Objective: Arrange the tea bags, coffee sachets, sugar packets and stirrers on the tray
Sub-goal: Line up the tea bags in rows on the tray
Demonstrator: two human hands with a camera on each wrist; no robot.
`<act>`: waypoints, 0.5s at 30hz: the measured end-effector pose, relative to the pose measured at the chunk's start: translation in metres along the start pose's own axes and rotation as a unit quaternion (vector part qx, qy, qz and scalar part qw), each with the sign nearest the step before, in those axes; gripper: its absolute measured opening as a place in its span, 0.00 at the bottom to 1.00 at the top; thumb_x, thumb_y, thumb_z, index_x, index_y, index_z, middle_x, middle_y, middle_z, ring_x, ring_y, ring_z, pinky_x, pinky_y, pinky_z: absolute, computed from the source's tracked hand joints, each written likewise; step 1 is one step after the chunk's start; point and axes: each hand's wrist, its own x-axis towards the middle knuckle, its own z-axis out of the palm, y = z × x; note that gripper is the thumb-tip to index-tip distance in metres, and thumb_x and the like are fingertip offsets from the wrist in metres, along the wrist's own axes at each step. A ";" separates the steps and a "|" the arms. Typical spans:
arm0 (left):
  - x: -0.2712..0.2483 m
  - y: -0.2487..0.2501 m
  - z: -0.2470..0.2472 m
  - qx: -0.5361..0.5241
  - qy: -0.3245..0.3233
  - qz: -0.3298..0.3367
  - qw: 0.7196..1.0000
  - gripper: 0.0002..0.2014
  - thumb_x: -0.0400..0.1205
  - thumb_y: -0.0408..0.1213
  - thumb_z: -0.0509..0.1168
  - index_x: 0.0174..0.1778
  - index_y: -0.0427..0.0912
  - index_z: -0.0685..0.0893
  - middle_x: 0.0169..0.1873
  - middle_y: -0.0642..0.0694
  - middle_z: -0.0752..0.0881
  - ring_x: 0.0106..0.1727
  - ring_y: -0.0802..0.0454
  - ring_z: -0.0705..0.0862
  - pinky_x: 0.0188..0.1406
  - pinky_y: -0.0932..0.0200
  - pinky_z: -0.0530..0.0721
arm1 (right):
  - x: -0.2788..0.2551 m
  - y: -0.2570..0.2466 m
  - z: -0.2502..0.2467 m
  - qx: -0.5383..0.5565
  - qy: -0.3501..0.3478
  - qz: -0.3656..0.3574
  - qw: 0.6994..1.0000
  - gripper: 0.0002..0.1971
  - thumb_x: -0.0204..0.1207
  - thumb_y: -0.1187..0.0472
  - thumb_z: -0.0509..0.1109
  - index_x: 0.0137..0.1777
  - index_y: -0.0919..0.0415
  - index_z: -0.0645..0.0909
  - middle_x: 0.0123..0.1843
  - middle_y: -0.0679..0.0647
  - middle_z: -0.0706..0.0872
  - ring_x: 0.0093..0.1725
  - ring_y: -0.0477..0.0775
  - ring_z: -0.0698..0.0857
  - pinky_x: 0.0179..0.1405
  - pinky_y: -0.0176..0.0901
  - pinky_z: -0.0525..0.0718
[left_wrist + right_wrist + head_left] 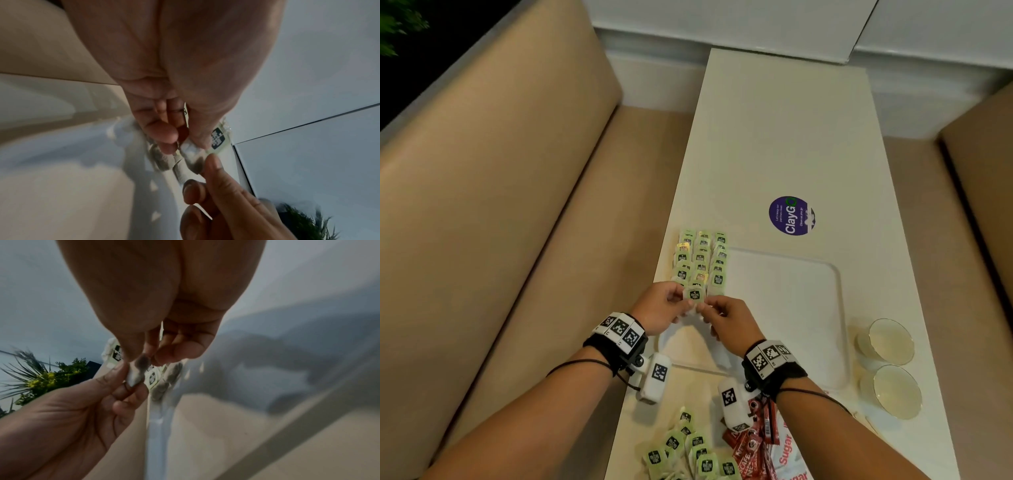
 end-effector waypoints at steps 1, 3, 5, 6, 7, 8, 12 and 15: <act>0.001 0.000 0.002 -0.002 -0.001 0.001 1.000 0.03 0.83 0.33 0.71 0.45 0.40 0.84 0.39 0.40 0.89 0.39 0.50 0.85 0.37 0.57 0.85 | -0.001 0.002 -0.001 -0.009 -0.005 -0.004 1.000 0.10 0.85 0.54 0.71 0.48 0.60 0.89 0.33 0.49 0.85 0.27 0.45 0.79 0.30 0.37 0.81; 0.001 0.001 0.005 -0.002 -0.002 0.003 1.000 0.04 0.83 0.32 0.72 0.44 0.41 0.84 0.37 0.45 0.89 0.36 0.55 0.85 0.33 0.62 0.83 | -0.001 0.004 -0.003 -0.013 0.009 0.001 1.000 0.09 0.85 0.55 0.72 0.47 0.56 0.90 0.33 0.48 0.85 0.27 0.45 0.79 0.32 0.38 0.82; 0.002 0.000 0.007 0.013 0.012 0.004 1.000 0.04 0.81 0.32 0.74 0.44 0.43 0.85 0.34 0.50 0.88 0.33 0.60 0.84 0.31 0.67 0.81 | 0.002 0.007 -0.006 -0.020 0.048 0.018 0.998 0.08 0.84 0.56 0.72 0.46 0.54 0.91 0.32 0.46 0.87 0.27 0.45 0.81 0.34 0.42 0.84; 0.003 -0.001 0.006 0.027 0.026 0.005 0.999 0.05 0.80 0.32 0.75 0.44 0.44 0.86 0.34 0.50 0.87 0.33 0.61 0.84 0.33 0.68 0.81 | 0.003 0.008 -0.008 -0.027 0.071 0.028 0.997 0.08 0.84 0.56 0.73 0.44 0.54 0.91 0.32 0.47 0.88 0.28 0.45 0.81 0.37 0.46 0.86; 0.005 -0.004 0.004 0.038 0.041 0.005 0.998 0.05 0.79 0.32 0.76 0.44 0.43 0.86 0.35 0.49 0.87 0.34 0.60 0.83 0.36 0.67 0.81 | 0.005 0.010 -0.010 -0.038 0.091 0.040 0.994 0.09 0.83 0.55 0.73 0.43 0.54 0.91 0.33 0.50 0.89 0.30 0.47 0.82 0.41 0.49 0.86; 0.005 -0.006 0.001 0.047 0.054 0.004 0.997 0.05 0.78 0.31 0.76 0.44 0.42 0.87 0.36 0.48 0.86 0.35 0.57 0.83 0.39 0.64 0.82 | 0.007 0.011 -0.012 -0.051 0.108 0.052 0.991 0.10 0.83 0.54 0.73 0.42 0.55 0.92 0.35 0.55 0.90 0.32 0.50 0.83 0.44 0.52 0.87; 0.008 -0.012 -0.010 0.095 0.121 -0.001 0.988 0.06 0.76 0.30 0.77 0.42 0.43 0.87 0.34 0.46 0.86 0.33 0.55 0.81 0.40 0.61 0.82 | 0.008 0.012 -0.018 -0.090 0.129 0.091 0.983 0.11 0.82 0.54 0.73 0.45 0.58 0.94 0.39 0.54 0.93 0.42 0.55 0.89 0.44 0.44 0.85; 0.011 -0.015 -0.015 0.095 0.178 -0.015 0.979 0.07 0.75 0.33 0.79 0.42 0.43 0.86 0.34 0.46 0.87 0.34 0.53 0.81 0.41 0.56 0.85 | 0.009 0.010 -0.017 -0.112 0.138 0.105 0.978 0.10 0.81 0.52 0.74 0.44 0.54 0.94 0.37 0.47 0.91 0.42 0.49 0.88 0.44 0.38 0.81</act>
